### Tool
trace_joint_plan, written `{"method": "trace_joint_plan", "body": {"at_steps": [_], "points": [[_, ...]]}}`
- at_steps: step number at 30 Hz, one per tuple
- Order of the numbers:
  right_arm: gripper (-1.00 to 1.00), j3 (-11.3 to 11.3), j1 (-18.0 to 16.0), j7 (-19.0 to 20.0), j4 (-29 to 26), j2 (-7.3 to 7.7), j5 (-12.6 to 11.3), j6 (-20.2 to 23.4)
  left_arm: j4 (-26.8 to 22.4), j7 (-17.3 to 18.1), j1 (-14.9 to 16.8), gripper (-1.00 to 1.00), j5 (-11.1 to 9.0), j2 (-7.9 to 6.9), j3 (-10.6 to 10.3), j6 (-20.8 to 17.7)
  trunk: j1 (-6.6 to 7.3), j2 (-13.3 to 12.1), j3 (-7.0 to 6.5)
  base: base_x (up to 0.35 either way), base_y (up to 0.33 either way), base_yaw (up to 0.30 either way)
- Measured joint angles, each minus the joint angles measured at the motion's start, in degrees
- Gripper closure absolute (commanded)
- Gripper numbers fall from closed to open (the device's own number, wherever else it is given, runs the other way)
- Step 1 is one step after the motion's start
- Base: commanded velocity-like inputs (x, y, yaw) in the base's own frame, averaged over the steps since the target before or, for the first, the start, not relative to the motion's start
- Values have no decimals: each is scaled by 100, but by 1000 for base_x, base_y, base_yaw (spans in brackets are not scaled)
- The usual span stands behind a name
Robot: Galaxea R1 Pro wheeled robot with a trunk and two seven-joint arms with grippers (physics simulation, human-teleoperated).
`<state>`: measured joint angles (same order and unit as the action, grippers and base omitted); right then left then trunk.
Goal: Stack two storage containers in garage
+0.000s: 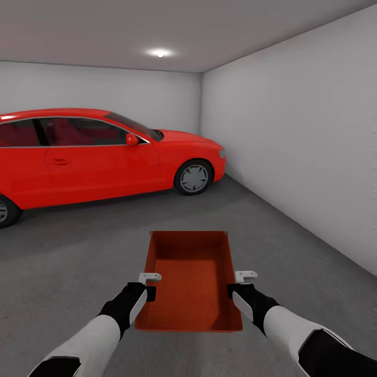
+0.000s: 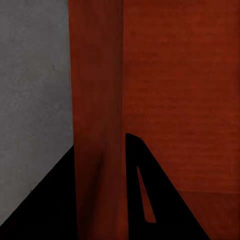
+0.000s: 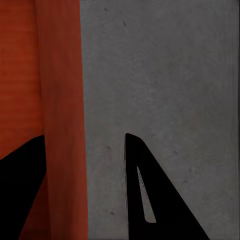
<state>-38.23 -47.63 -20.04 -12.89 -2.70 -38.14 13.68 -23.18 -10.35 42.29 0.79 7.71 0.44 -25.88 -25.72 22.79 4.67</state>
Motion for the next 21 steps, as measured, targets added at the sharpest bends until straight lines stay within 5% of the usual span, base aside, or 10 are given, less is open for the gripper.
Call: {"method": "trace_joint_plan", "body": {"at_steps": [21], "points": [[100,14,-1,13,-2,5,21,9,-3,-2,-1,100,16,7,12,-6,0,0,0,322,0,-32]]}}
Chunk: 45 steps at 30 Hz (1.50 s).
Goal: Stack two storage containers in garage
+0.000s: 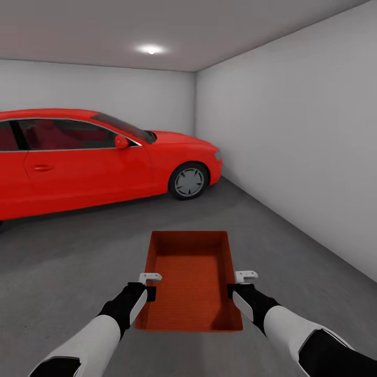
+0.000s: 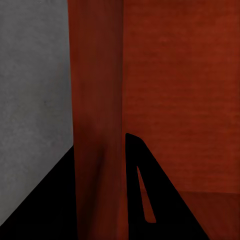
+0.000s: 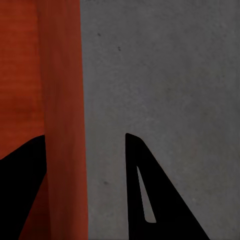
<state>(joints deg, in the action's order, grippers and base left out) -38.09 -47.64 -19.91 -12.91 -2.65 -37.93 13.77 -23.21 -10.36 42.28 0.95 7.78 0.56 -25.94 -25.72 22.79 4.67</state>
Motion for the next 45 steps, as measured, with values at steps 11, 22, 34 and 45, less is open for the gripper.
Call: {"method": "trace_joint_plan", "body": {"at_steps": [11,22,34,45], "points": [[100,2,1,-4,-3,1,0,1,3,2,2,100,0,0,-2,4,0,0,-14,322,0,-191],[100,-10,1,-10,-1,-1,-17,-7,3,-3,2,100,-15,-4,-14,7,0,0,-37,322,0,-282],[100,-18,1,-13,0,-1,-27,-10,3,-5,2,100,-21,-5,-19,8,0,0,-62,322,0,-282],[100,-23,2,-13,-2,1,-32,-10,3,-9,2,100,-24,-3,-21,8,0,0,-84,322,0,-283]]}}
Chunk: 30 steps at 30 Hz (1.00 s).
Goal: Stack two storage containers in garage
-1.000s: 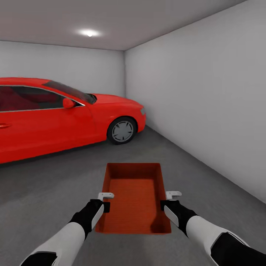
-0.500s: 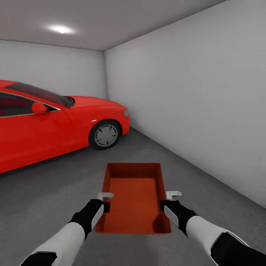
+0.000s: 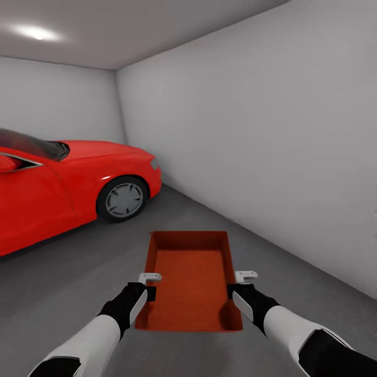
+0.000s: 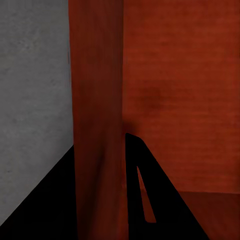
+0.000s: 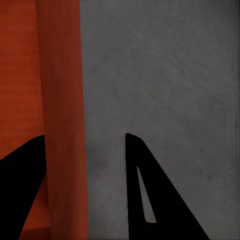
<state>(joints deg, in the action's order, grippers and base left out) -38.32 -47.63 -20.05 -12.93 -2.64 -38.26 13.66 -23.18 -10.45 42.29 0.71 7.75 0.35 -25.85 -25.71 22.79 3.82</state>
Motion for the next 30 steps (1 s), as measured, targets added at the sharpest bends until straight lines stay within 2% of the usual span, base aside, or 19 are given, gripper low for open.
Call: {"method": "trace_joint_plan", "body": {"at_steps": [30], "points": [[100,-14,0,0,-5,7,-15,-1,-1,-12,0,100,-13,4,-8,2,0,0,-62,322,0,-282]]}}
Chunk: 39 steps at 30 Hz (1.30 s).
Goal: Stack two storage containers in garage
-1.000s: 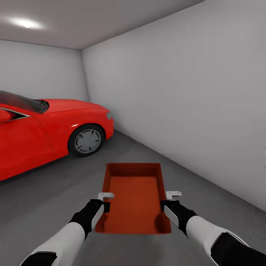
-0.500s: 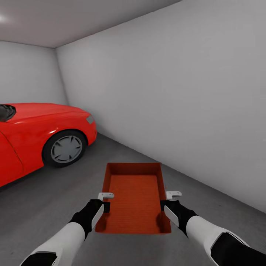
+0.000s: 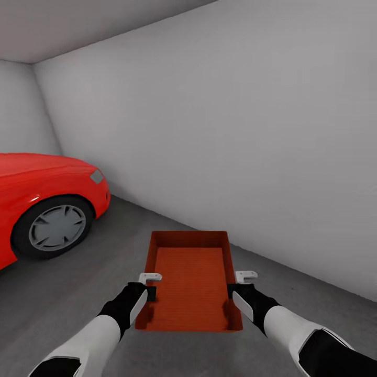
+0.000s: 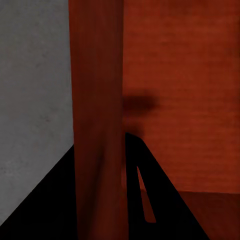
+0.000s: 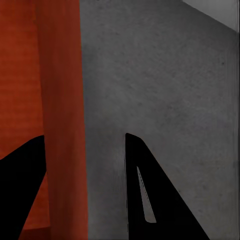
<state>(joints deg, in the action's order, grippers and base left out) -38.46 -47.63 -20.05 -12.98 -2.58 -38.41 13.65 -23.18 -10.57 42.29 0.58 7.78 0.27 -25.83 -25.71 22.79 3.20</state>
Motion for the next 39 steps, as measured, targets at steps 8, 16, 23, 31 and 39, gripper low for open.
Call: {"method": "trace_joint_plan", "body": {"at_steps": [8,16,23,31,39], "points": [[100,0,0,1,-1,1,-1,0,0,-1,0,100,0,1,0,0,0,0,-16,322,0,-282],[100,-5,0,2,-11,9,-6,-1,-7,-8,0,100,7,7,3,1,0,0,-33,307,0,-282],[100,-23,1,0,-23,20,-26,-2,-12,-25,1,100,6,16,-2,4,-3,-1,-47,88,0,-282],[100,-23,1,3,-22,21,-24,-1,-10,-28,1,100,5,18,-2,4,-3,-1,-64,3,0,-282],[100,-22,1,2,-24,21,-25,-2,-12,-28,1,100,1,17,-4,4,-3,-1,-80,0,0,-282]]}}
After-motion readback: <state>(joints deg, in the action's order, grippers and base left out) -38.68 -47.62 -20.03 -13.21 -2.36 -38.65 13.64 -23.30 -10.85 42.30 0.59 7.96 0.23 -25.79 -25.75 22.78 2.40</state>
